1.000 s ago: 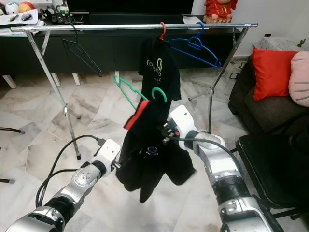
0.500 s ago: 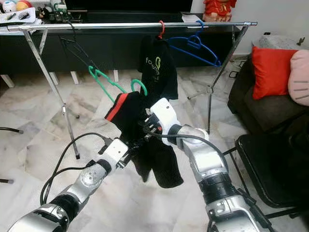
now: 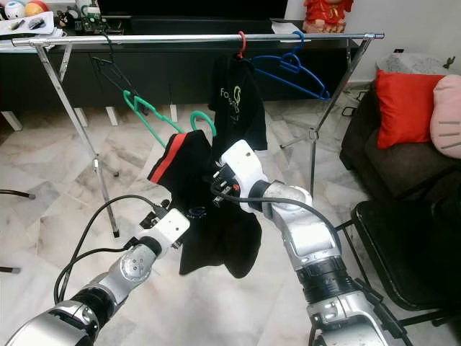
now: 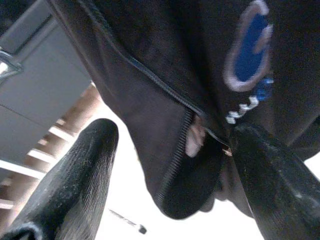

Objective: Hang hanger

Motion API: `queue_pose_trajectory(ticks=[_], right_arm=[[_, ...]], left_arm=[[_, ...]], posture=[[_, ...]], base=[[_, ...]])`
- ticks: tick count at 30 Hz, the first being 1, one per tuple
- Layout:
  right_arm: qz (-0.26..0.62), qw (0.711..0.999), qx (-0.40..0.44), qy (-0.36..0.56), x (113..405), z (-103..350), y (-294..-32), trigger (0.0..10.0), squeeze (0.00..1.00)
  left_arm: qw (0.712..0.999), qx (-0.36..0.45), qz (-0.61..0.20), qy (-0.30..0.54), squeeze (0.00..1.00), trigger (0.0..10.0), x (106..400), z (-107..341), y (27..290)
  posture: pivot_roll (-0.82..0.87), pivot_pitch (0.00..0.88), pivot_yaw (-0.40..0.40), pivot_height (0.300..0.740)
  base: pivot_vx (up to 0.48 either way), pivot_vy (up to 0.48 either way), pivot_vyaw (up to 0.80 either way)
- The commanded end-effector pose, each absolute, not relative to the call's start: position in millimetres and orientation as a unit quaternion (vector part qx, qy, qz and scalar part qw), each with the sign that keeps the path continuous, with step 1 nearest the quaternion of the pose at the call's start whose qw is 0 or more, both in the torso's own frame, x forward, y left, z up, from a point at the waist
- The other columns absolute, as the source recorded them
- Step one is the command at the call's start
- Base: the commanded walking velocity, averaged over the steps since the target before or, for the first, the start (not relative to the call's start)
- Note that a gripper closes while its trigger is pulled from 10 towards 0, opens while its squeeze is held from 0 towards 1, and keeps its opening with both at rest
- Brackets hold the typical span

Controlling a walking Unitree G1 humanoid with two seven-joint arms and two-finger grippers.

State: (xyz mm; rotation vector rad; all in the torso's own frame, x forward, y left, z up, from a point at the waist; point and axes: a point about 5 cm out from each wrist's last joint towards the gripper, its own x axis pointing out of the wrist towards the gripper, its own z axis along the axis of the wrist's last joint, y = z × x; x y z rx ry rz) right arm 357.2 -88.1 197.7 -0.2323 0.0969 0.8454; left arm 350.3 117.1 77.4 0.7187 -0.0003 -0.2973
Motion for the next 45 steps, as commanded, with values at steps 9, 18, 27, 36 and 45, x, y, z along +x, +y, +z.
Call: queue_pose_trajectory(ticks=[9,18,27,36,45], right_arm=[[0.424,0.898,-0.117,0.022,349.5,210.1,-84.1,0.0,0.0],[0.427,0.896,-0.12,0.022,347.6,211.1,-84.3,0.0,0.0],[0.434,0.892,-0.122,0.027,343.9,208.6,-83.2,0.0,0.0],[0.444,0.888,-0.118,0.027,340.7,208.2,-79.2,0.0,0.0],[0.446,0.887,-0.114,0.025,340.5,210.1,-76.0,0.0,0.0]], left_arm=[[0.894,0.428,-0.135,-0.007,0.0,10.0,350.3,74.1,116.4],[0.889,0.448,-0.096,0.0,0.0,10.0,352.8,74.8,123.9],[0.895,0.442,-0.058,0.0,0.0,3.6,356.6,79.8,128.5],[0.906,0.418,-0.064,0.004,0.0,2.9,356.8,80.1,122.0],[0.917,0.39,-0.078,0.003,0.0,4.0,355.3,79.3,116.4]], posture=[[-0.05,0.135,-0.097,0.74],[-0.05,0.141,-0.1,0.74],[-0.06,0.149,-0.102,0.74],[-0.06,0.154,-0.101,0.74],[-0.06,0.158,-0.102,0.74]], base=[[0.0,0.0,0.0],[0.0,0.0,0.0],[0.0,0.0,0.0],[0.0,0.0,0.0],[0.0,0.0,0.0]])
